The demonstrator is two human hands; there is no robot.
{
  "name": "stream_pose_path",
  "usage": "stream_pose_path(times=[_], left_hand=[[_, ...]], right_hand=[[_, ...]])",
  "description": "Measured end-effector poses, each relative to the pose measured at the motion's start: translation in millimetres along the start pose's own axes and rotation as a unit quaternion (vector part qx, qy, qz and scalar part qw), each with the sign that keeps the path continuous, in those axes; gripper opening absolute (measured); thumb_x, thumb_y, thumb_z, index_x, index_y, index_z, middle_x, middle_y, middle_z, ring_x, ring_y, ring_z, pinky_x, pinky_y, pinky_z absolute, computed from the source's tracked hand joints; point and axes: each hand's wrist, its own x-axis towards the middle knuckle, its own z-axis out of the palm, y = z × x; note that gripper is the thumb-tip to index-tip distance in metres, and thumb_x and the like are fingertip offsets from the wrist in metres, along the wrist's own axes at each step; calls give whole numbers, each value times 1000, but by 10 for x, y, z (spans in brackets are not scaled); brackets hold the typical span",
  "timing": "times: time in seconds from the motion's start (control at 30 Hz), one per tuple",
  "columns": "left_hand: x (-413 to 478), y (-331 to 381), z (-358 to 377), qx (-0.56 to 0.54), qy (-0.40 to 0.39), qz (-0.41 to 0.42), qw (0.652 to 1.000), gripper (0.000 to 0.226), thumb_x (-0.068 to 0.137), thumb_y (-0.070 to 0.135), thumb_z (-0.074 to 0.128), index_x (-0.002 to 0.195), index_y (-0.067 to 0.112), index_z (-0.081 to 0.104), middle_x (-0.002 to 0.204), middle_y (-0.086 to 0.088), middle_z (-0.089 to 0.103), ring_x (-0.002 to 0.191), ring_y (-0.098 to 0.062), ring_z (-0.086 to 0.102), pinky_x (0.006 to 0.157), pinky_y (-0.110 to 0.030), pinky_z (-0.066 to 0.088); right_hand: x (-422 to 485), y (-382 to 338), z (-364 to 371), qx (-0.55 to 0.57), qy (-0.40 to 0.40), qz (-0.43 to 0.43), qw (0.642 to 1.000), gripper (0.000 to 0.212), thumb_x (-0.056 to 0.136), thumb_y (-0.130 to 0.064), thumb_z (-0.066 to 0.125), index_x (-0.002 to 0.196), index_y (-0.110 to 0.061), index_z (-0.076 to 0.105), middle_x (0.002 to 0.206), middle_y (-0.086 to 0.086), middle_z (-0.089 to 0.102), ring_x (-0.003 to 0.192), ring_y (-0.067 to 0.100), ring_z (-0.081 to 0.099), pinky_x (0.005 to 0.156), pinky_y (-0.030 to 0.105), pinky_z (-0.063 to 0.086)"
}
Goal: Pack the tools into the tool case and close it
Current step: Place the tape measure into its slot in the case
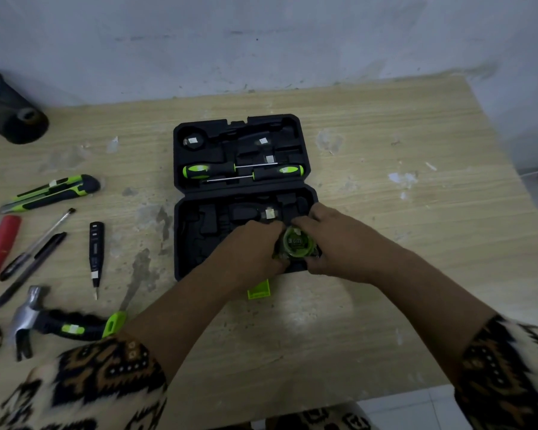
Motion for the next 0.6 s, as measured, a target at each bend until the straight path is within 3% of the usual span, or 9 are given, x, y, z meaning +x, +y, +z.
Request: stream_pose_path(times=[0.13,0.27,0.37,0.5,0.6], left_hand=[[40,-46,-37,0,-18,3,1000,35,81,48,70,105,23,64,90,5,68,79,-14,63,70,-35,55],[74,-66,-76,27,2,22,999,37,79,52,69,105,26,66,89,4,65,81,-15,59,65,-32,51],[73,-67,-68,41,-1,39,998,45,82,51,67,119,25,63,97,0,59,91,-20,58,72,-36,50],[75,-52,-40,102,-26,58,993,66,88,54,58,143,20,44,116,-6,47,109,-21,45,87,-37,46],[96,-76,-58,111,-22,62,992,70,87,56,58,144,19,43,119,-4,46,112,-21,41,91,-37,44]], right_hand=[[-3,-38,-12,-22,-27,-4,999,79,79,-30,68,148,-19,30,124,9,37,105,23,46,75,35,50],[1,-67,-43,-31,-29,2,999,78,79,-29,68,147,-21,32,122,10,37,101,23,46,71,33,48],[-12,-73,-19,-42,-32,1,999,82,79,-27,67,150,-19,26,124,12,35,106,26,45,74,35,50],[-40,8,73,-39,-36,-15,998,87,85,-23,62,155,-16,12,123,12,31,112,26,39,79,34,44],[-41,76,117,48,-14,3,999,75,89,-24,64,153,-21,25,114,4,33,101,19,44,89,34,45]])
